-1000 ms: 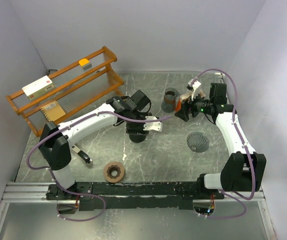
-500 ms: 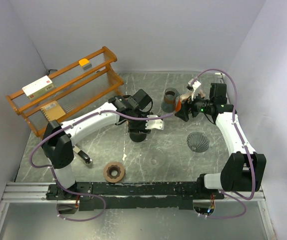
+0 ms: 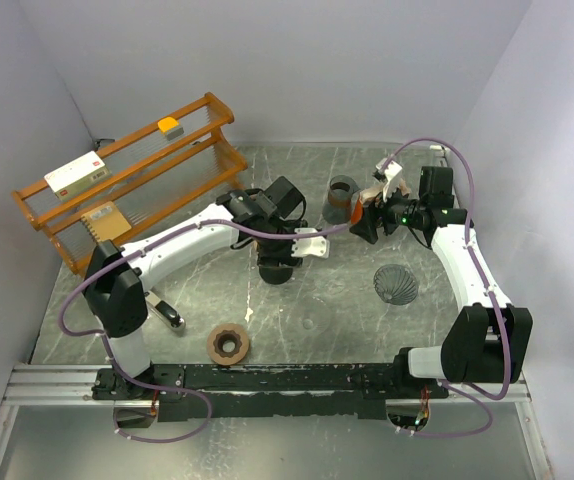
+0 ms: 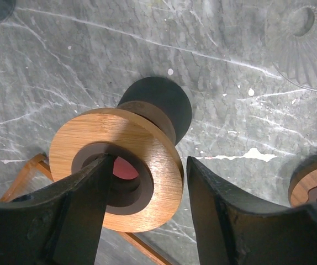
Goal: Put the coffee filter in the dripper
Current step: Place the dripper holder onto the coffee server.
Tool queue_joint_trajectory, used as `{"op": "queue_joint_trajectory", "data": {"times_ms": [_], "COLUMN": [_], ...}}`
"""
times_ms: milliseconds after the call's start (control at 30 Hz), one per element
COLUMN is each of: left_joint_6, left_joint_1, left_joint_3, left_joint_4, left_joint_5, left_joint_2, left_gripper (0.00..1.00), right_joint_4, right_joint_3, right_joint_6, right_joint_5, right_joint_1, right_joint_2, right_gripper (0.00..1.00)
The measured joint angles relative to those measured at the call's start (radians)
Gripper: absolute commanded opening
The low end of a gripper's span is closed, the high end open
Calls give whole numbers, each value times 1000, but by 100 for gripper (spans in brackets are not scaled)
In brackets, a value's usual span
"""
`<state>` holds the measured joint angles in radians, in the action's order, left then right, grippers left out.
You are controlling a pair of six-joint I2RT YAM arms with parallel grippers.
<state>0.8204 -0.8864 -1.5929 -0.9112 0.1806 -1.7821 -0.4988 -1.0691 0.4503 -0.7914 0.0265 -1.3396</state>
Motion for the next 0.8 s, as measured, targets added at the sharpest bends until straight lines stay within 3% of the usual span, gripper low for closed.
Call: {"op": "queue_joint_trajectory", "data": {"times_ms": [67,100,200,367,633,800], "left_joint_6": [-6,-10,-25,-48,-87,-93], "left_joint_1": [0,0,13,82,335,428], "left_joint_3": [-7,-11,-26,-34,27,96], "left_joint_4": [0,-2,-7,-7,44,76], "left_joint_5": [0,2,21,87,166,171], "left_joint_2": [2,6,35,145,356,448], "left_gripper": [77,88,96,98,98,98], "right_joint_4": [-11,-26,-86,-197,-301,-291], "right_joint_3": [0,-1,-2,-1,44,127], "right_joint_6": [10,20,60,129,194,190], "right_joint_5": [7,14,31,54,94,152], "right_joint_1": [-2,-5,-23,-107,-399,-567], "right_joint_2": [0,0,0,14,31,30], "right_gripper": [82,83,83,82,80,76]}}
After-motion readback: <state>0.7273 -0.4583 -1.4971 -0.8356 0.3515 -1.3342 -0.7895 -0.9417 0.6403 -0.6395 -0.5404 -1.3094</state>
